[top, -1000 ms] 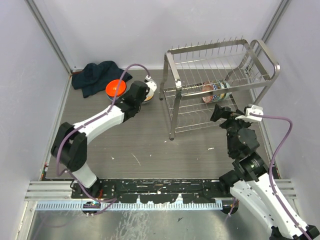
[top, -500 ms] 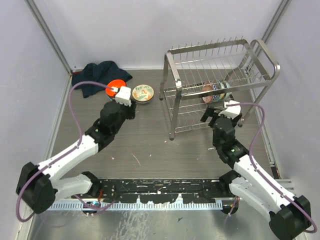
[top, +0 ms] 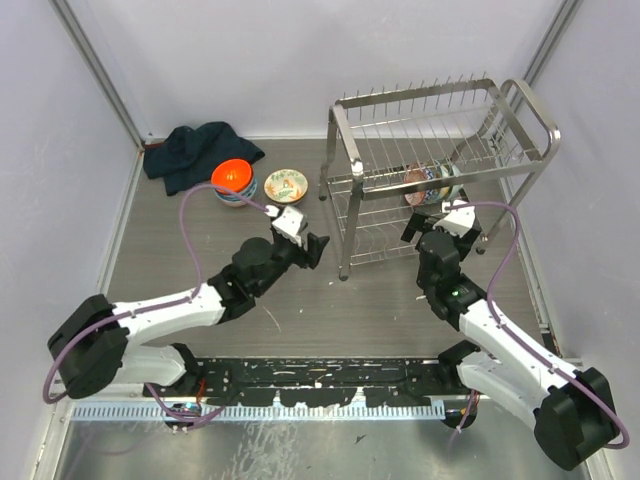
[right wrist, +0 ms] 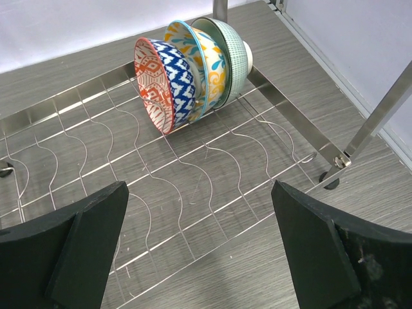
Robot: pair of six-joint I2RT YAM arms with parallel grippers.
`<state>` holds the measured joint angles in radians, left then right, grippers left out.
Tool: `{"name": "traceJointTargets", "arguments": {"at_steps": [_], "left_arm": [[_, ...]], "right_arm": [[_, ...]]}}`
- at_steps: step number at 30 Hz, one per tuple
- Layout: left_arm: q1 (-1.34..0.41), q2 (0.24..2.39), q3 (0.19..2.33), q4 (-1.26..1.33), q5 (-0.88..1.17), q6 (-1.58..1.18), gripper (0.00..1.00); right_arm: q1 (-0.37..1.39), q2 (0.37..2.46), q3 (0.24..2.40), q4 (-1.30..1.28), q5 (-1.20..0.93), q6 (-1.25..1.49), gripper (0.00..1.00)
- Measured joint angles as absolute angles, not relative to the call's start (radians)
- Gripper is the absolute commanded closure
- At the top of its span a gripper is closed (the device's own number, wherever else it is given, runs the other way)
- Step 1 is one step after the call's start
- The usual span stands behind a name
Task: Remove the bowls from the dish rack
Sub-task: Adjust the dish rack at the center of the board.
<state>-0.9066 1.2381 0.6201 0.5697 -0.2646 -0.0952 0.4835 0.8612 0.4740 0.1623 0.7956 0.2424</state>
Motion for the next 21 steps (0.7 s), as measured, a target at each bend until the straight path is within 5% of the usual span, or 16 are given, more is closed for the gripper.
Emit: {"name": "traceJointTargets", "arguments": {"at_steps": [21], "left_arm": [[-1.056, 1.538, 0.600, 0.911, -0.250, 0.076, 0.23]], "right_arm": [[0.484, 0.820, 0.474, 0.163, 0.804, 0.242, 0.00]]}}
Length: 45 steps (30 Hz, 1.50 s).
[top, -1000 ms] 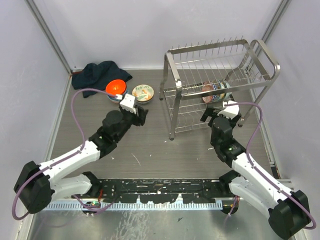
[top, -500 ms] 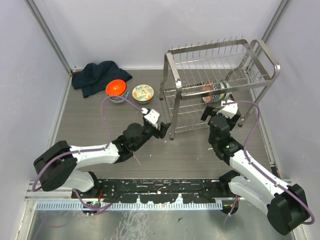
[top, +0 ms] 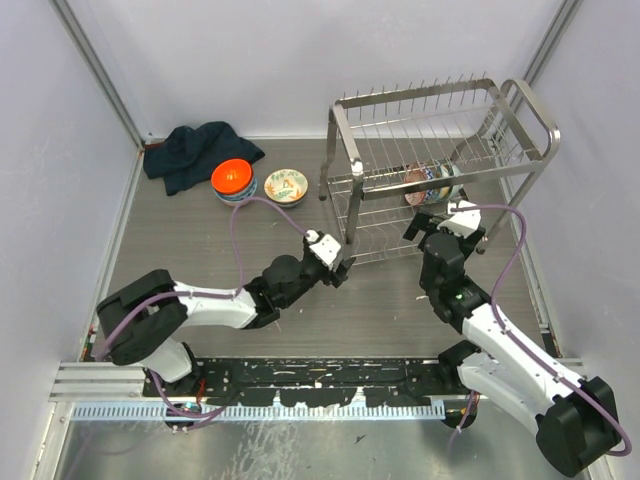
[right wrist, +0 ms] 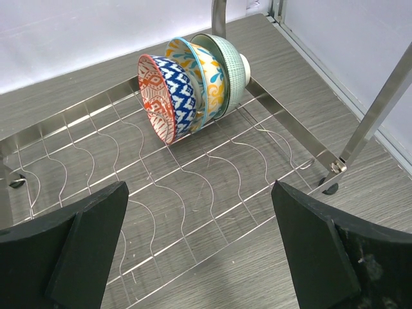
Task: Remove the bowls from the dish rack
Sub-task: Adjust the dish rack at the center of the board.
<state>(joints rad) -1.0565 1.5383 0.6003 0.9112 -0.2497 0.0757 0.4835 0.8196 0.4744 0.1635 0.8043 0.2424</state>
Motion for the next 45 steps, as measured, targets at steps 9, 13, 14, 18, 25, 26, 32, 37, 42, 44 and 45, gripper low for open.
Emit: {"name": "traceJointTargets", "arguments": {"at_steps": [9, 13, 14, 18, 25, 26, 32, 37, 42, 44, 45], "left_arm": [[-1.049, 1.628, 0.661, 0.960, -0.287, 0.191, 0.18], [-1.023, 1.635, 0.680, 0.968, -0.284, 0.207, 0.18], [-1.016, 1.636, 0.681, 0.968, -0.277, 0.205, 0.18], [-0.989, 1.648, 0.691, 0.968, -0.237, 0.192, 0.18], [-0.937, 1.676, 0.723, 0.963, -0.187, 0.171, 0.18], [-0.932, 1.679, 0.730, 0.959, -0.181, 0.170, 0.18], [-0.896, 1.692, 0.779, 0.907, -0.125, 0.145, 0.18], [-0.848, 1.705, 0.821, 0.855, -0.075, 0.121, 0.18], [-0.780, 1.722, 0.864, 0.820, -0.026, 0.103, 0.18], [-0.756, 1.730, 0.885, 0.804, -0.010, 0.100, 0.18], [-0.744, 1.735, 0.897, 0.796, -0.003, 0.099, 0.18]], "right_arm": [[0.484, 0.789, 0.475, 0.157, 0.805, 0.238, 0.00], [0.484, 0.787, 0.476, 0.153, 0.808, 0.238, 0.00], [0.484, 0.786, 0.478, 0.148, 0.810, 0.238, 0.00], [0.484, 0.777, 0.487, 0.130, 0.834, 0.239, 0.00], [0.483, 0.740, 0.532, 0.024, 0.997, 0.265, 0.00], [0.482, 0.735, 0.536, 0.014, 1.015, 0.267, 0.00], [0.447, 0.688, 0.558, -0.078, 1.103, 0.277, 0.00], [0.377, 0.685, 0.561, -0.121, 1.122, 0.283, 0.00], [0.282, 0.735, 0.565, -0.156, 1.086, 0.303, 0.00], [0.262, 0.754, 0.565, -0.163, 1.070, 0.310, 0.00], [0.255, 0.762, 0.565, -0.164, 1.062, 0.313, 0.00]]}}
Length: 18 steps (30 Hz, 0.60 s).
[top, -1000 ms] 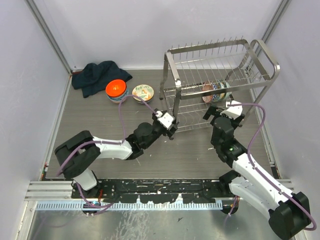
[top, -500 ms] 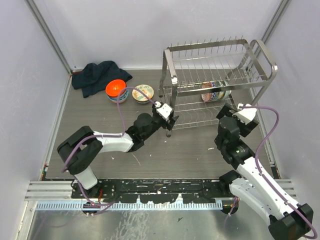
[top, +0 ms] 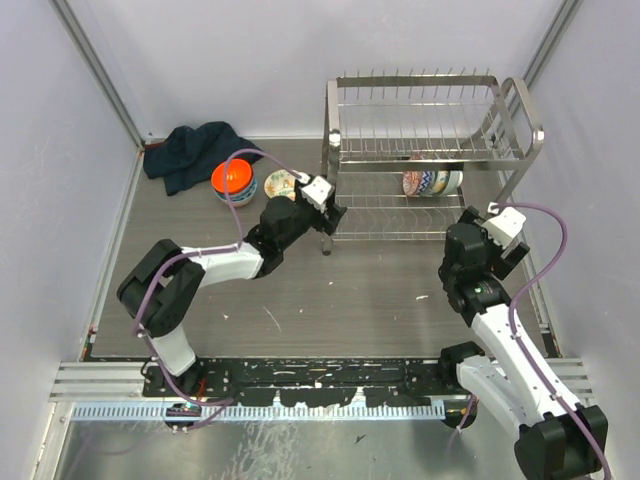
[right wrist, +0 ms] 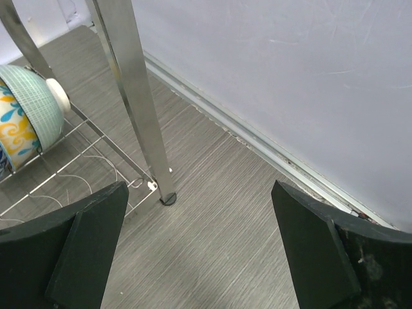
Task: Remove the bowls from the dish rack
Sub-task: Adjust the dish rack at the center of the board.
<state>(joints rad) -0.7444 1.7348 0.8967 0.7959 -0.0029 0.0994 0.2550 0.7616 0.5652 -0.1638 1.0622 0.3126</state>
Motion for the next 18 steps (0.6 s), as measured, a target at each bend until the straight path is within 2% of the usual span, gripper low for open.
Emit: {"name": "traceJointTargets", "arguments": {"at_steps": [18], "left_arm": [[-0.662, 1.862, 1.127, 0.688, 0.097, 0.071, 0.18]], "right_arm": [[0.119, 0.941, 0.603, -0.062, 0.891, 0.308, 0.02]]}}
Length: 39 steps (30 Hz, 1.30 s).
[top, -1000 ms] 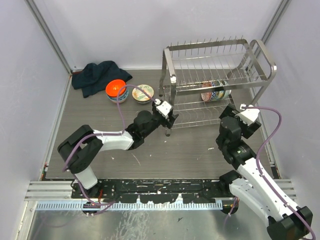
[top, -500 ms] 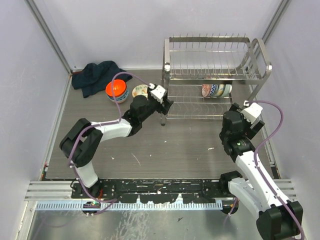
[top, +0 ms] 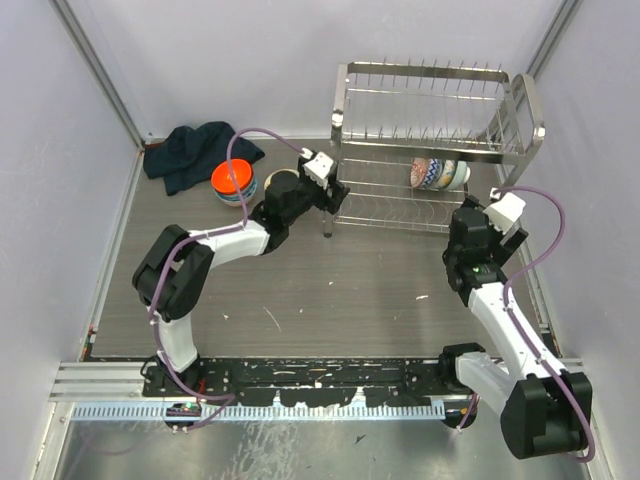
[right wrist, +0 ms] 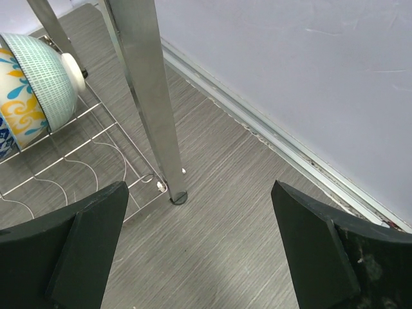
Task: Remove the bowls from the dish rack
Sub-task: Adjust the dish rack at the center of the board.
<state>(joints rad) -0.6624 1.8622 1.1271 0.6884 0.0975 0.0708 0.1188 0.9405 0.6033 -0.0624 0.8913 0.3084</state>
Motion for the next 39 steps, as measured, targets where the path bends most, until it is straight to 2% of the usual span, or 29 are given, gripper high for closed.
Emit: {"name": "traceJointTargets", "arguments": {"at_steps": [9, 24, 39], "left_arm": [[-0.634, 1.896, 1.186, 0.645, 0.141, 0.065, 0.18], [-0.607, 1.930, 1.224, 0.620, 0.197, 0.054, 0.18], [-0.585, 1.948, 1.262, 0.562, 0.239, 0.054, 0.18]], "right_arm": [[0.056, 0.966, 0.600, 0.060, 0.796, 0.289, 0.17], [-0.057, 1.061, 0.577, 0.224, 0.609, 0.285, 0.30], [-0.081, 1.133, 0.578, 0.299, 0.567, 0.288, 0.38]]}}
